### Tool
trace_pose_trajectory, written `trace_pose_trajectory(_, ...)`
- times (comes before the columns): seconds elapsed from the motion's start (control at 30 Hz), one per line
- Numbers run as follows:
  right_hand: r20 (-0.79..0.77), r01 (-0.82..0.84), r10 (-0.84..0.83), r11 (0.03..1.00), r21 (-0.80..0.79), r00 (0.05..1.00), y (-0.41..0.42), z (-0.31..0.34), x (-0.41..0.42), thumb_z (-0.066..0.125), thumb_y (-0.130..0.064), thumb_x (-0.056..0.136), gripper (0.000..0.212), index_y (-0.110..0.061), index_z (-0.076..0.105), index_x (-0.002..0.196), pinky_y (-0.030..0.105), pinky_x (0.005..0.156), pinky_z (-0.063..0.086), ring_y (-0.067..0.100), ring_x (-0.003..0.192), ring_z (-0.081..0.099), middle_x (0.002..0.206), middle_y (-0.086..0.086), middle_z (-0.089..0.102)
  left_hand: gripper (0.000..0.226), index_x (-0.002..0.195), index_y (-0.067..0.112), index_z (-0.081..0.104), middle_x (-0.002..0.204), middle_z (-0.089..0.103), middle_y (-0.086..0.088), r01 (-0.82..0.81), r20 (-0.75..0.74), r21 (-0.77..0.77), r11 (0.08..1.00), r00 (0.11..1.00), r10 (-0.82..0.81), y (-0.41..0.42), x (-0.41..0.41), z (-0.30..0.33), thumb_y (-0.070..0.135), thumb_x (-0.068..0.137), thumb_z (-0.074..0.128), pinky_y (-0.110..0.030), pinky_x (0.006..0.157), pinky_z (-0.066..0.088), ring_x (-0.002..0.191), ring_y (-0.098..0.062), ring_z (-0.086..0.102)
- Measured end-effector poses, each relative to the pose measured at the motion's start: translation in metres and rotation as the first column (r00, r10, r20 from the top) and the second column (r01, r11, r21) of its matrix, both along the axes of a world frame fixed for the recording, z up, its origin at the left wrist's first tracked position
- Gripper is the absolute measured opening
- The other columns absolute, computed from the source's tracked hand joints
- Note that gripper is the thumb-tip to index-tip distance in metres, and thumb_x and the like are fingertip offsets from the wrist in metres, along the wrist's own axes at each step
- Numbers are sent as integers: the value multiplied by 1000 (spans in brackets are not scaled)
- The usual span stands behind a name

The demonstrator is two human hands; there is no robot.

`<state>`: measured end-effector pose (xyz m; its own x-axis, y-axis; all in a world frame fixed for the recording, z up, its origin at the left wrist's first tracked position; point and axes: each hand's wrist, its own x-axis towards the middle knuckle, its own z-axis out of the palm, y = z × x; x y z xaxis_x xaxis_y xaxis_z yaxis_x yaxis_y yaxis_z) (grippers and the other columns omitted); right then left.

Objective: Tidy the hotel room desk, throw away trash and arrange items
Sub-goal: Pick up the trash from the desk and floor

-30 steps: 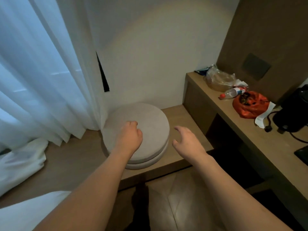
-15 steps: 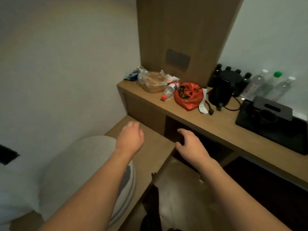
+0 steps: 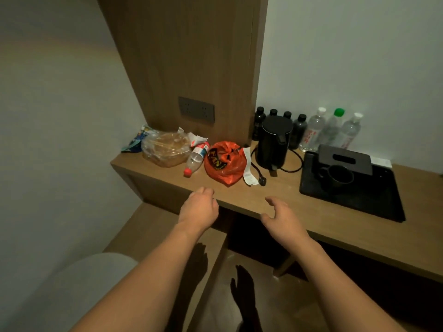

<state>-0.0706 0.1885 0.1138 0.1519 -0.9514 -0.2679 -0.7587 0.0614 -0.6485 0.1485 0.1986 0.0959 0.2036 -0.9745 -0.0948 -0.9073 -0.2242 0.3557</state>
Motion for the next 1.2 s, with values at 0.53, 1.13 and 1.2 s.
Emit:
trace_pose_trajectory(0.53, 241, 256, -403, 844, 472, 883, -158, -39, 97, 60, -23, 93, 9, -14, 60, 89, 39, 82, 49, 24, 89, 60, 94, 12, 64, 6, 87, 15, 60, 93, 65, -17, -615, -621, 355, 704, 408, 669, -134, 109, -42, 19, 91, 61, -52, 95, 54, 92, -34, 64)
trace_pose_trajectory(1.13, -15, 564, -666, 618, 548, 746, -261, -156, 169, 61, -36, 91, 20, -18, 52, 90, 50, 92, 53, 34, 96, 63, 97, 10, 63, 40, 127, 13, 50, 115, 66, -14, -493, -325, 161, 855, 791, 518, -206, 144, -146, 28, 94, 65, -45, 91, 47, 107, -38, 63)
trace_pose_trajectory(1.2, -9, 583, -683, 617, 529, 730, -261, -154, 171, 59, -35, 93, 16, -20, 53, 89, 51, 91, 54, 34, 97, 62, 97, 9, 61, 33, 121, 15, 53, 106, 66, -9, -512, -361, 100, 853, 780, 510, -201, 145, -137, 28, 94, 65, -41, 84, 48, 99, -35, 64)
